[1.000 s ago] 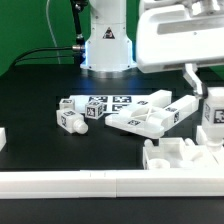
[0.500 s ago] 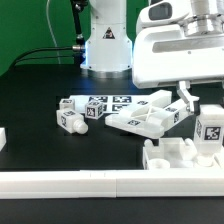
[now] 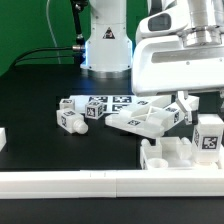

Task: Assemble chair

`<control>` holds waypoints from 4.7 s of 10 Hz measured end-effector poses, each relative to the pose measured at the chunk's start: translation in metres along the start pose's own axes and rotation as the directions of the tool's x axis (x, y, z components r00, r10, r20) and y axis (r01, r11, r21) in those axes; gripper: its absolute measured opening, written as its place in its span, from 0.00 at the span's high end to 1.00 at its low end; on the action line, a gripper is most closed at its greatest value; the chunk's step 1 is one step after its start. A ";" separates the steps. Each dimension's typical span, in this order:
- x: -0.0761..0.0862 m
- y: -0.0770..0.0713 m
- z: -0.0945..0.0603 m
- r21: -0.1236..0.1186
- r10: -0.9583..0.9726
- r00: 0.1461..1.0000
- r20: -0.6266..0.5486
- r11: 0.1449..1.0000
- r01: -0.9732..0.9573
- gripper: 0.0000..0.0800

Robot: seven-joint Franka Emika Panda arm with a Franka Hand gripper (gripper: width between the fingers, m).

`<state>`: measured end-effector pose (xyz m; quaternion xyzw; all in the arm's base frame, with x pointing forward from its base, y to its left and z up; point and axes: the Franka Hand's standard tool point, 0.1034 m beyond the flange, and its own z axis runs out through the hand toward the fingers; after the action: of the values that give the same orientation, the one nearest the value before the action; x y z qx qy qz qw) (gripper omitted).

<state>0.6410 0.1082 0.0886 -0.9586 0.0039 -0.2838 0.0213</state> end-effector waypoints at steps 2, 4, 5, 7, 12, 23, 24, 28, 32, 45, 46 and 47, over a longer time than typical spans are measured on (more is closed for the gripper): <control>0.001 0.002 0.000 -0.002 0.000 1.000 -0.005 1.000 0.000 0.64; -0.001 0.001 0.001 -0.001 0.001 1.000 0.012 1.000 -0.001 0.64; 0.001 0.002 0.001 0.002 0.007 0.999 0.051 1.000 -0.007 0.37; 0.015 0.003 0.002 0.009 0.028 0.987 0.158 1.000 -0.030 0.23; 0.007 0.013 0.013 0.006 0.059 0.865 0.498 0.997 -0.071 0.19; 0.009 0.002 0.015 -0.424 0.890 0.375 0.261 0.455 -0.783 0.64; 0.008 0.002 0.015 -0.452 0.948 0.254 0.190 0.314 -0.835 0.64; 0.007 0.003 0.015 -0.467 0.967 0.201 0.156 0.251 -0.848 0.61; 0.007 -0.005 0.014 -0.303 0.642 0.655 0.397 0.766 -0.567 0.20; 0.014 -0.002 0.015 -0.338 0.719 0.621 0.313 0.695 -0.634 0.64; 0.013 0.000 0.016 -0.390 0.847 0.474 0.240 0.531 -0.752 0.64; 0.012 0.003 0.015 -0.417 0.942 0.296 0.157 0.334 -0.845 0.64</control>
Offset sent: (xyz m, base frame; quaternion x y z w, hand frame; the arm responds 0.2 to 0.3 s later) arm 0.0000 0.0000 0.0000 0.0000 0.0000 0.0000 1.0000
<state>0.6591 0.1058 0.0820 -0.8160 0.5746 -0.0314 0.0543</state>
